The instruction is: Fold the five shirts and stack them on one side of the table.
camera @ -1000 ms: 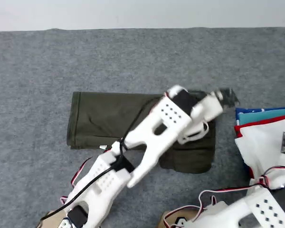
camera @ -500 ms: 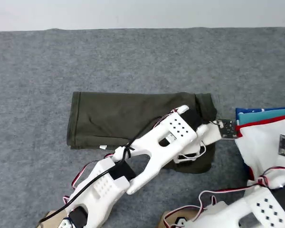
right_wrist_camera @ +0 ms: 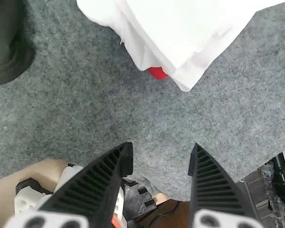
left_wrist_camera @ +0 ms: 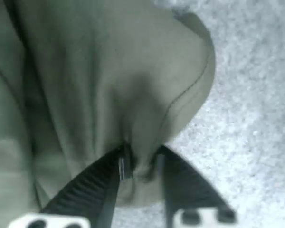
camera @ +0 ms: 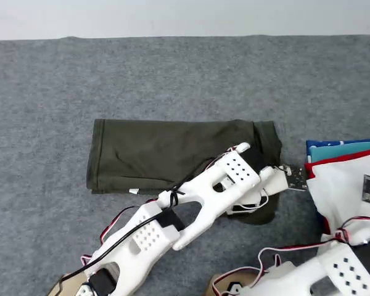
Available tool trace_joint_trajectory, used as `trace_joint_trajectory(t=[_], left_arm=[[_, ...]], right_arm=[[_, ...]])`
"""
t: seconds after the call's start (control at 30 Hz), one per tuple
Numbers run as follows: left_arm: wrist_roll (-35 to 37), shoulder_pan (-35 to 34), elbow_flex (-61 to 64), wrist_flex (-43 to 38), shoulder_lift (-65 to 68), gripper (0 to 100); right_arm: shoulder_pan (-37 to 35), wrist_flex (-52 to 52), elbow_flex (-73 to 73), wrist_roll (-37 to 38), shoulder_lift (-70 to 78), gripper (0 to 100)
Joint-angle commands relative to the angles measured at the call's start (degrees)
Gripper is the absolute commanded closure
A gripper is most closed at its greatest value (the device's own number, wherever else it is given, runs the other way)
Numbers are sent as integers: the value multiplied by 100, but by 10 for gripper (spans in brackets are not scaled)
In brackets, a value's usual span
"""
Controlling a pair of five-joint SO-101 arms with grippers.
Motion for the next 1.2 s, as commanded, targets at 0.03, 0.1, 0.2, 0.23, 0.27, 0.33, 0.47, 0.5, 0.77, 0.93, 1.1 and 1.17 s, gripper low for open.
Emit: trace_joint_trajectory(t=[0.03, 0.1, 0.2, 0.23, 0.27, 0.33, 0.47, 0.5, 0.77, 0.93, 1.1, 1.17], left_arm=[[-35, -26, -699, 387, -18, 997], [-35, -35, -971, 545, -18, 997], [-26, -44, -1297, 651, -26, 997], [-26, -53, -1367, 651, -26, 997], [-26, -97, -1437, 651, -26, 997], [-26, -193, -1578, 651, -18, 997], [-26, -545, -1868, 633, 26, 997], [-26, -651, -1938, 624, 26, 997], [-18, -1389, -2035, 141, 70, 997], [-18, -1556, -2079, -88, 475, 997], [-9, -1635, -2088, -229, 853, 996], [0, -1679, -2132, -237, 862, 995]], right_arm=[[48, -75, -53, 53, -84, 801], [48, -75, -53, 53, -84, 801], [48, -66, -53, 53, -84, 801], [48, -66, -53, 53, -84, 801], [48, -66, -53, 53, -84, 801], [57, -66, -53, 53, -84, 801], [57, -48, -53, 53, -84, 801], [57, -48, -53, 53, -84, 801], [57, -48, -53, 53, -84, 801], [57, -40, -53, 53, -84, 801], [57, -31, -53, 53, -84, 801], [57, -31, -53, 53, -84, 801]])
